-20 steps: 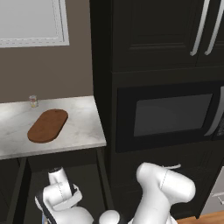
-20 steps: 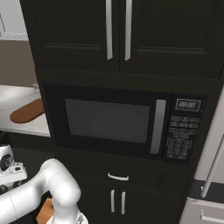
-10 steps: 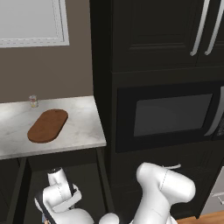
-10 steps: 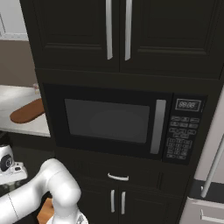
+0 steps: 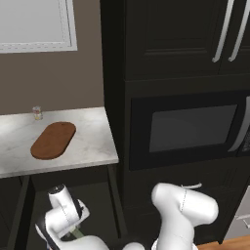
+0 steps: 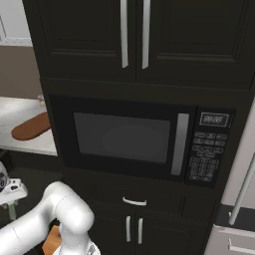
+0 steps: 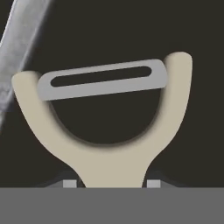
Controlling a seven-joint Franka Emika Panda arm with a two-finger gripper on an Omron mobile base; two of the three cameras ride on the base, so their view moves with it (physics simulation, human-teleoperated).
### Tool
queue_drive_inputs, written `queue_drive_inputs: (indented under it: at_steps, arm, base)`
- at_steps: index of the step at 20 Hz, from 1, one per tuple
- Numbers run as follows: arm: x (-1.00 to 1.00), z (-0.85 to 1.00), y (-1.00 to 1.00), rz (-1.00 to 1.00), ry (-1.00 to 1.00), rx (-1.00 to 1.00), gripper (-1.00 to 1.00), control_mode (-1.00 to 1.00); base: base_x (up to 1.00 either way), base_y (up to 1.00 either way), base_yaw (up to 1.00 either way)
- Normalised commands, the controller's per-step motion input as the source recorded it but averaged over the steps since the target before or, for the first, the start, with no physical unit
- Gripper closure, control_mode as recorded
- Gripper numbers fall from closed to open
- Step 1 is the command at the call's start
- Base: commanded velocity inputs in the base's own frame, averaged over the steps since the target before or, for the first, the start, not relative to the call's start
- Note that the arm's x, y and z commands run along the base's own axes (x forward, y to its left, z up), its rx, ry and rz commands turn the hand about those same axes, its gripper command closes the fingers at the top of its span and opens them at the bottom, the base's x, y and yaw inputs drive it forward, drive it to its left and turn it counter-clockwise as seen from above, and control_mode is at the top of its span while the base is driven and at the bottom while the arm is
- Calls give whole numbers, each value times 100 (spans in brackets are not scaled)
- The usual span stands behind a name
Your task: Open the drawer on the left and place the cutting tools on the cutting board.
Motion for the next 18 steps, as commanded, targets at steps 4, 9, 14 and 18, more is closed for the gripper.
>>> queue_drive_inputs:
  at_steps: [4,9,14,18]
  arm:
    - [0,100,11,0,-24,0,100,-100]
    - [0,100,22,-5,-19,0,100,-100]
    - [7,100,32,-12,-15,0,100,-100]
    - [26,99,7,-21,-21,0,100,-100]
  base:
    - [0,0,0]
    - [0,0,0]
    - [0,0,0]
    - [0,0,0]
